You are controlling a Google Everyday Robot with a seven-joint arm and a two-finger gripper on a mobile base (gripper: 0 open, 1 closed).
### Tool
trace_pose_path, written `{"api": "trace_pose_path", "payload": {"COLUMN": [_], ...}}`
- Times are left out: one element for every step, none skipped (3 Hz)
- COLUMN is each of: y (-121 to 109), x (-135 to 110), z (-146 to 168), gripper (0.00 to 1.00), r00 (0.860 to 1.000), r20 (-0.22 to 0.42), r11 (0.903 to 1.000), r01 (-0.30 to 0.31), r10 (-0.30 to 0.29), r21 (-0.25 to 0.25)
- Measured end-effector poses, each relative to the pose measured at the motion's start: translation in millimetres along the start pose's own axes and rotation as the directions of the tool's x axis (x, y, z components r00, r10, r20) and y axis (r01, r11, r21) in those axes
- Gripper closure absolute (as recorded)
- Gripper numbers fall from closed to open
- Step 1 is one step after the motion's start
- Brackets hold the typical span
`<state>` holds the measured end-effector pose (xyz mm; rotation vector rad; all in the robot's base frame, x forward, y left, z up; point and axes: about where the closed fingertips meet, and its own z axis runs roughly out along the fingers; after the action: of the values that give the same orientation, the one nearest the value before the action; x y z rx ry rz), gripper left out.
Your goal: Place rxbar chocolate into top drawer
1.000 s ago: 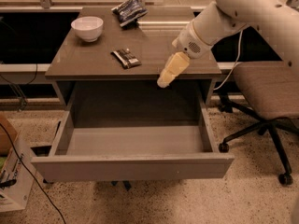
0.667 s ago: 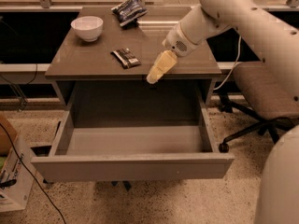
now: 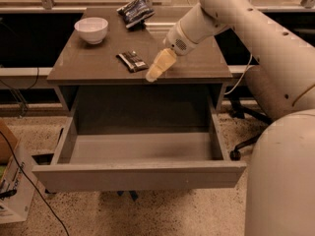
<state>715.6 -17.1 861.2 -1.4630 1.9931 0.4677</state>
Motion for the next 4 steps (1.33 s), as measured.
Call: {"api": "trace_pose_path", "payload": {"y": [2.5,3.9,-3.1,-16.7], "x": [4.0,-11.1,-35.7,-53.2], "z": [6.2,23.8,50.4,71.7], "gripper": [0.00,0.00,0.00,0.00], "r00": [1.000,0.999,0.996,0.989], "r20": [0.005,0.045,0.087,0.150], "r11": [0.9997,0.9999,1.0000,0.9998], "r01": [-0.017,-0.017,0.008,0.000], "r10": [0.017,0.017,-0.008,0.003], "r21": [-0.019,-0.003,-0.002,-0.021]}}
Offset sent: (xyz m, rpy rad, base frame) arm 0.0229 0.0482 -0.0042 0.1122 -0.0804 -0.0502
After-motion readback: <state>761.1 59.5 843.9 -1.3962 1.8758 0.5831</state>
